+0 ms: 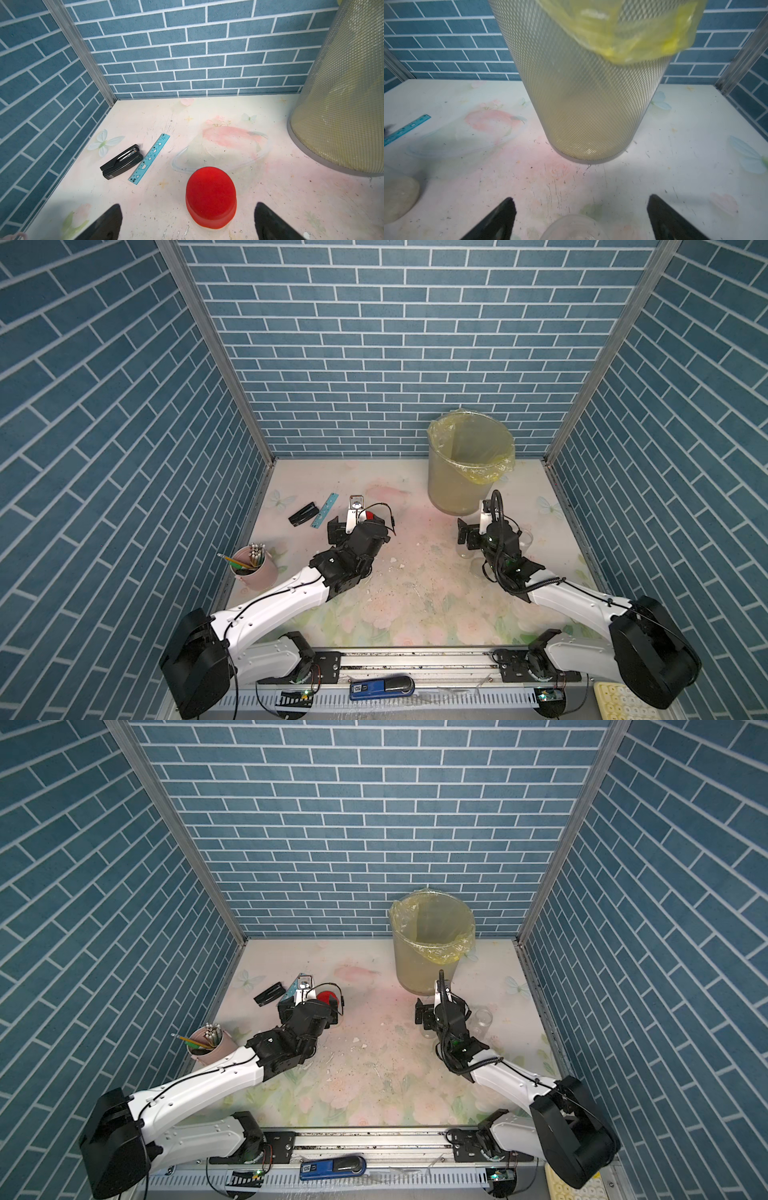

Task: Empty moldy rice from jars
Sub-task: Place the jar at the center of the board, then pick up the jar from the center of the board.

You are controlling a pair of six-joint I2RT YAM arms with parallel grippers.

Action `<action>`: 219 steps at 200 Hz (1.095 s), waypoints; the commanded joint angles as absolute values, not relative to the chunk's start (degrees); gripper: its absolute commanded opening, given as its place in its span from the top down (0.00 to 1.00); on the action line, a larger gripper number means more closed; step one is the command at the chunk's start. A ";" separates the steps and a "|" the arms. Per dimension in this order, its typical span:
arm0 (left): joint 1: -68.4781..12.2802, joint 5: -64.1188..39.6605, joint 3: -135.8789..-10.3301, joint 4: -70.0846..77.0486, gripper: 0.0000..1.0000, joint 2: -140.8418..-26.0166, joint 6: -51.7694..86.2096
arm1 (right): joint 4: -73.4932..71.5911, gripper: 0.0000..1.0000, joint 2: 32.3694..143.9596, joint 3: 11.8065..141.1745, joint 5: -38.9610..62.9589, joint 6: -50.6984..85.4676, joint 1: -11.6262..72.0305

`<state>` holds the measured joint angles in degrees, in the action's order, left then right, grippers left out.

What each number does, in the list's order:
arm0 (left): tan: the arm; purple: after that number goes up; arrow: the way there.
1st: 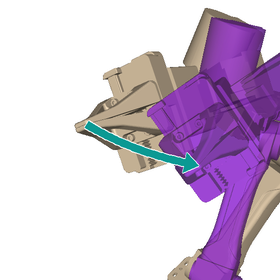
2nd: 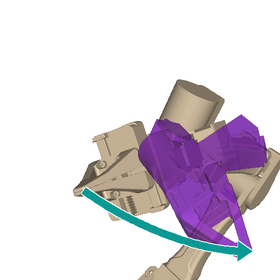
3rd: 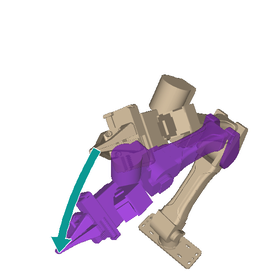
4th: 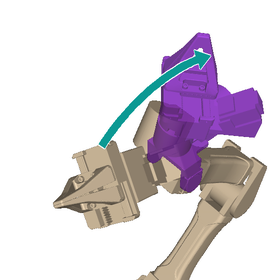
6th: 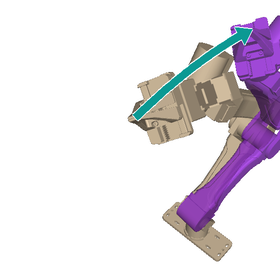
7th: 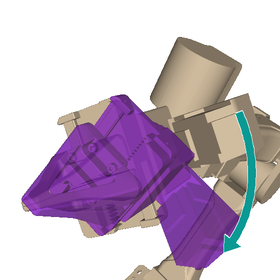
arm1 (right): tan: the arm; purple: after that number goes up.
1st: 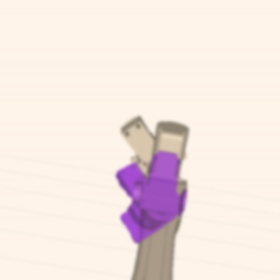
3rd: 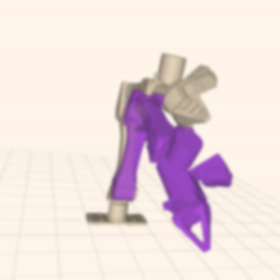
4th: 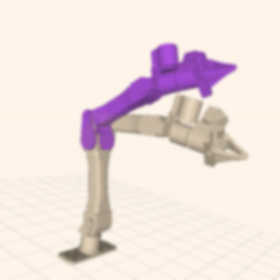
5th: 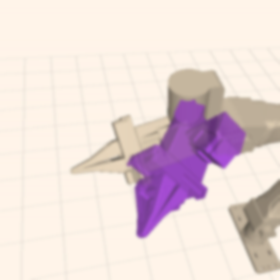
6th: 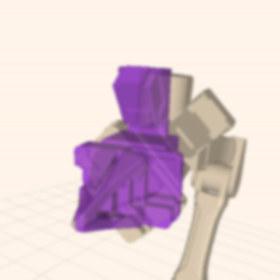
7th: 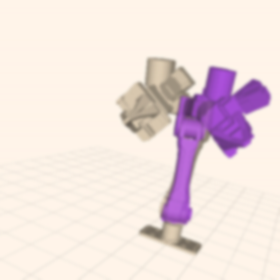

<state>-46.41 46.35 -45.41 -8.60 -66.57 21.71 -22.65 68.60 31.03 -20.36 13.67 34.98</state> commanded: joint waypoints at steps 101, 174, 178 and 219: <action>-46.27 55.51 -42.51 -24.57 0.00 -52.06 30.50 | 13.50 0.01 83.13 63.47 -12.55 14.38 53.31; -46.23 57.87 -40.17 -29.78 0.01 -46.17 33.23 | -0.16 0.01 98.62 68.83 -4.85 14.50 57.98; -46.23 58.27 -40.23 -30.27 0.00 -45.77 33.64 | -0.59 0.01 99.25 69.22 -4.40 14.27 58.13; -46.14 58.58 -37.04 -31.06 0.00 -39.70 33.44 | -5.67 0.01 105.29 71.95 -1.20 13.87 58.74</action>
